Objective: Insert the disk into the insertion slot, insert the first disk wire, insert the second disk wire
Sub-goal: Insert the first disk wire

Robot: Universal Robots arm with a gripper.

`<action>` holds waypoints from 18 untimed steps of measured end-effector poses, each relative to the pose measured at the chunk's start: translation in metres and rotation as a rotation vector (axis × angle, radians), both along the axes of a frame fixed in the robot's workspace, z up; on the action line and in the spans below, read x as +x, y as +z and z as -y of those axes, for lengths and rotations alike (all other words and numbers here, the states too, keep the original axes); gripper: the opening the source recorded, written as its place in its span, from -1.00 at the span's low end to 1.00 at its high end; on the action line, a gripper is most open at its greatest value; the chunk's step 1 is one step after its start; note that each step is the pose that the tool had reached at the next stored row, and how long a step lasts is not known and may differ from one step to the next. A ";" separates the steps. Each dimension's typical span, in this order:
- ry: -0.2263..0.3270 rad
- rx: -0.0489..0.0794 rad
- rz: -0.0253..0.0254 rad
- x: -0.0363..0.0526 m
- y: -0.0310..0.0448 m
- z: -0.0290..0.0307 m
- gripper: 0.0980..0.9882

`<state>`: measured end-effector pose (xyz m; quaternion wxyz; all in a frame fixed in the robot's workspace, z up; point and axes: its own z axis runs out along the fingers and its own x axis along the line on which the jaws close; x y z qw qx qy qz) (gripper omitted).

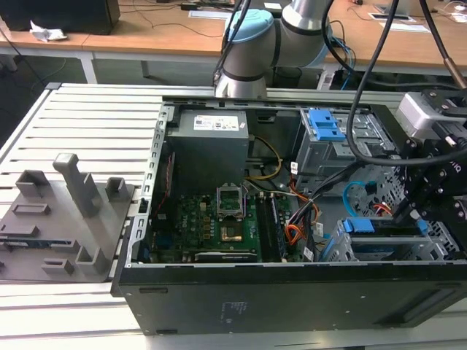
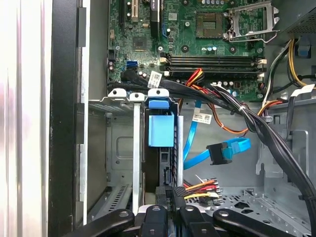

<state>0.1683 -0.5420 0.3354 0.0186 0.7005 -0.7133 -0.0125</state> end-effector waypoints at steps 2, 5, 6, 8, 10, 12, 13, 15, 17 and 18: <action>0.000 0.001 0.0000 0.0000 -0.0014 0.0001 -0.85; 0.000 0.004 -0.0001 0.0000 -0.0029 0.0001 -0.83; 0.000 0.001 0.0001 0.0001 -0.0017 0.0001 -0.69; 0.000 0.001 0.0000 0.0000 0.0037 0.0001 -0.69; 0.000 0.001 0.0000 0.0000 0.0228 0.0001 -0.69; 0.000 0.001 0.0000 0.0000 0.0370 0.0001 -0.69; 0.000 0.001 0.0000 0.0000 0.0394 0.0001 -0.69; 0.000 0.002 0.0000 0.0000 0.0397 0.0001 -0.69; 0.000 0.001 0.0000 0.0000 0.0399 0.0001 -0.87; 0.000 0.001 -0.0001 0.0000 0.0400 0.0001 -0.98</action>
